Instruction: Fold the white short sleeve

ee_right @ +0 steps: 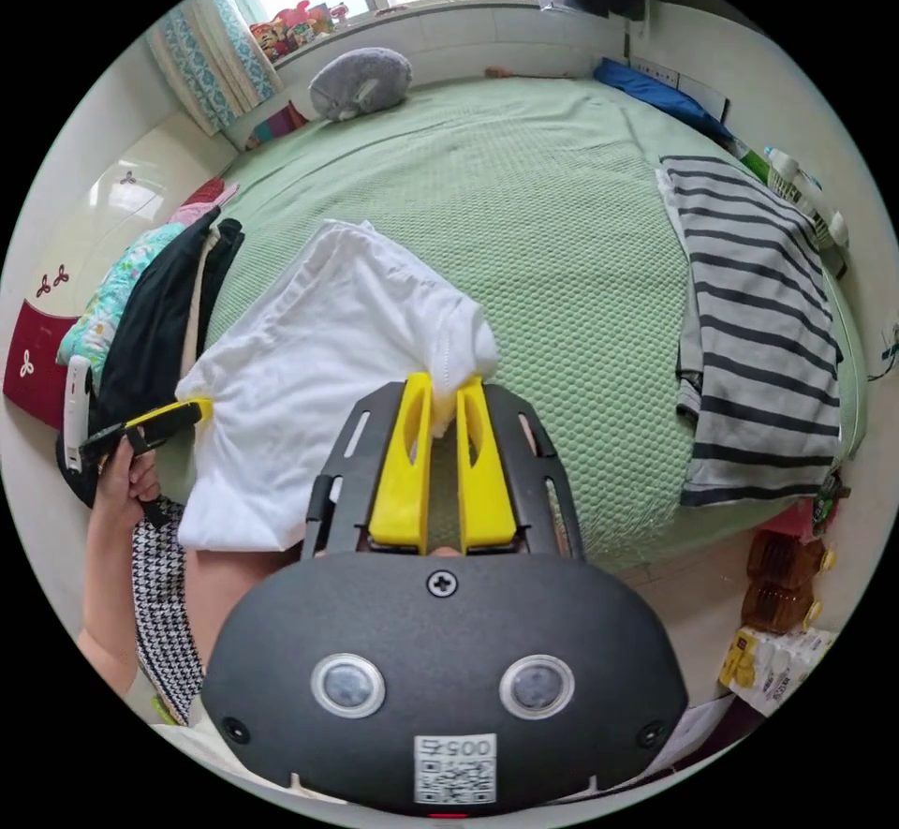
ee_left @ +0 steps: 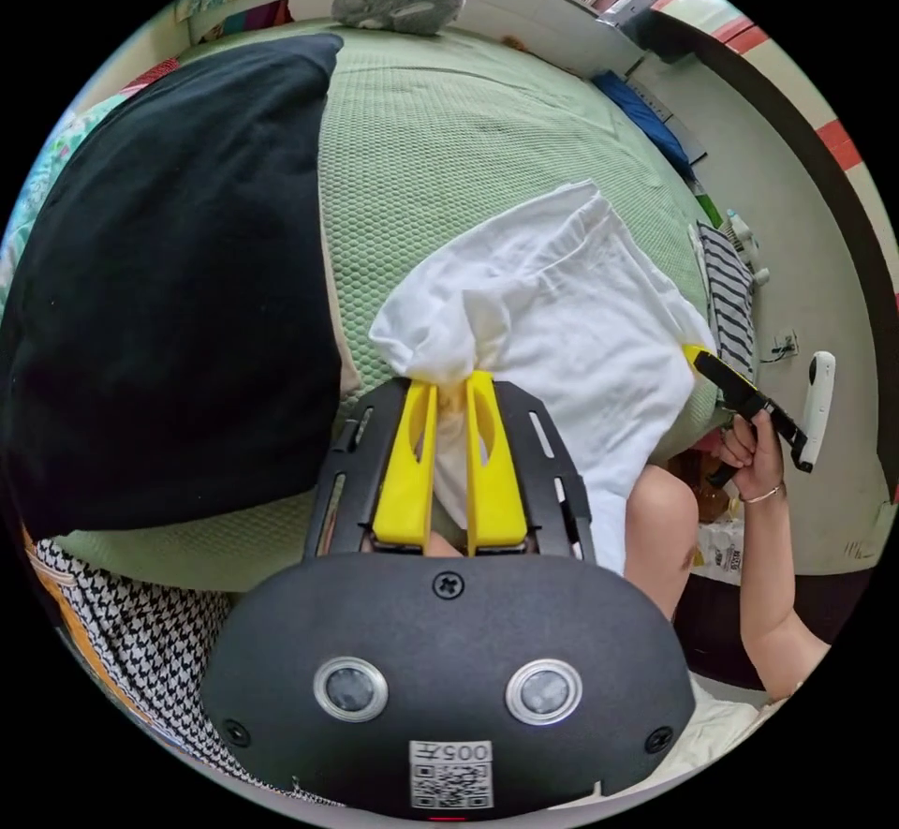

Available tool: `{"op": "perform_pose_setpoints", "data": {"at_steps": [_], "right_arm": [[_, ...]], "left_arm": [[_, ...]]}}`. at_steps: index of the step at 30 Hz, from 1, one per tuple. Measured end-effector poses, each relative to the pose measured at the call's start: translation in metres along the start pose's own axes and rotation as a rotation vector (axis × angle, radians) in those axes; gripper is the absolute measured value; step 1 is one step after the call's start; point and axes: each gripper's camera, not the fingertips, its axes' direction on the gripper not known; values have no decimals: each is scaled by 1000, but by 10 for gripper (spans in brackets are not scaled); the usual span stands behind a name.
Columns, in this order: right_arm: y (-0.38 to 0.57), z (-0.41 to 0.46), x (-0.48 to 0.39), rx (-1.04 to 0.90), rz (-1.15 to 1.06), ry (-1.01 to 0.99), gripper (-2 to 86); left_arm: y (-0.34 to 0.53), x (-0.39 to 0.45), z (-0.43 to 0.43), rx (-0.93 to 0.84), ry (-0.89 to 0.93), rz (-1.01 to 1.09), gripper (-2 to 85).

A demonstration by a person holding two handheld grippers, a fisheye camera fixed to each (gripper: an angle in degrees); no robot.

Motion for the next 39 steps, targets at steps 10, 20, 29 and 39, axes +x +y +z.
{"op": "perform_pose_setpoints", "data": {"at_steps": [10, 20, 29, 39], "right_arm": [[2, -93, -53, 170, -108, 50, -5], [-20, -160, -152, 307, -302, 39, -6], [-112, -173, -315, 424, -539, -58, -6], [-167, 18, -393, -86, -482, -267, 80]], "left_arm": [[53, 10, -131, 173, 104, 75, 59], [126, -47, -274, 375, 162, 48, 59], [183, -127, -413, 618, -16, -71, 60], [184, -248, -302, 402, -46, -393, 63]]}}
